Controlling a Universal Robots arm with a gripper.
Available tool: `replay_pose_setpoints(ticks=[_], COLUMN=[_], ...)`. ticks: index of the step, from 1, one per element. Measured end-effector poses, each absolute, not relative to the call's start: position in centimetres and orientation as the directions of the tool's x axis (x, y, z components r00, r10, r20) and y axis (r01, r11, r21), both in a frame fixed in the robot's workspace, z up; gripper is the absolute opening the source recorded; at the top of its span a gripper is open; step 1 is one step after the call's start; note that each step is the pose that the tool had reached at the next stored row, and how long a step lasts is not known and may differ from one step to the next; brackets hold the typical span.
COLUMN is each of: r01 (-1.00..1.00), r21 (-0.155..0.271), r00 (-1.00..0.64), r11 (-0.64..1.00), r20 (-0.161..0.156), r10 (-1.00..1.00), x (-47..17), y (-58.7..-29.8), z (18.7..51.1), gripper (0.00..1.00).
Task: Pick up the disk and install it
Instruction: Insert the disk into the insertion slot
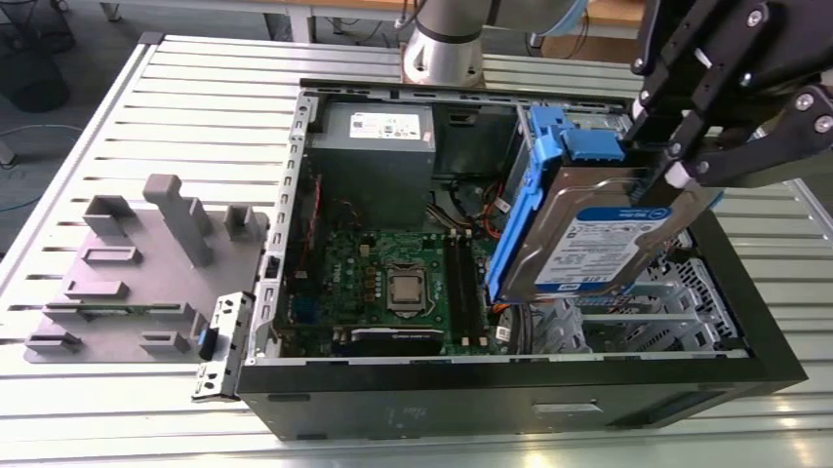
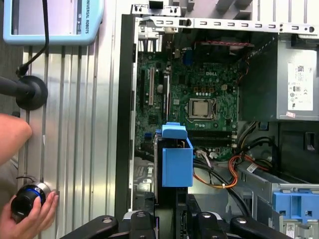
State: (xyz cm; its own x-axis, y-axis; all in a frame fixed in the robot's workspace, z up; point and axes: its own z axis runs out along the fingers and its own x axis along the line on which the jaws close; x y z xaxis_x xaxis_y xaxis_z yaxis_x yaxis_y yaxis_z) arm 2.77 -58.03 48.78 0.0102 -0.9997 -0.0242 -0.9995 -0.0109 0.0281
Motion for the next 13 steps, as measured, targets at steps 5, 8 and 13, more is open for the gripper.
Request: replay_pose_setpoints(ticks=[5, 8, 13], r01=[-1.0, -1.0, -1.0], r21=[0.028, 0.028, 0.028], r00=[0.01, 0.01, 0.01], r11=[-0.011, -0.011, -0.011], r20=[-0.024, -0.024, -0.024], r10=[-1.0, -1.0, -1.0], x=[4.3, 5.1, 6.4], y=[-58.0, -58.0, -57.9], z=[48.6, 48.5, 48.3], gripper=[0.35, 0.35, 0.35])
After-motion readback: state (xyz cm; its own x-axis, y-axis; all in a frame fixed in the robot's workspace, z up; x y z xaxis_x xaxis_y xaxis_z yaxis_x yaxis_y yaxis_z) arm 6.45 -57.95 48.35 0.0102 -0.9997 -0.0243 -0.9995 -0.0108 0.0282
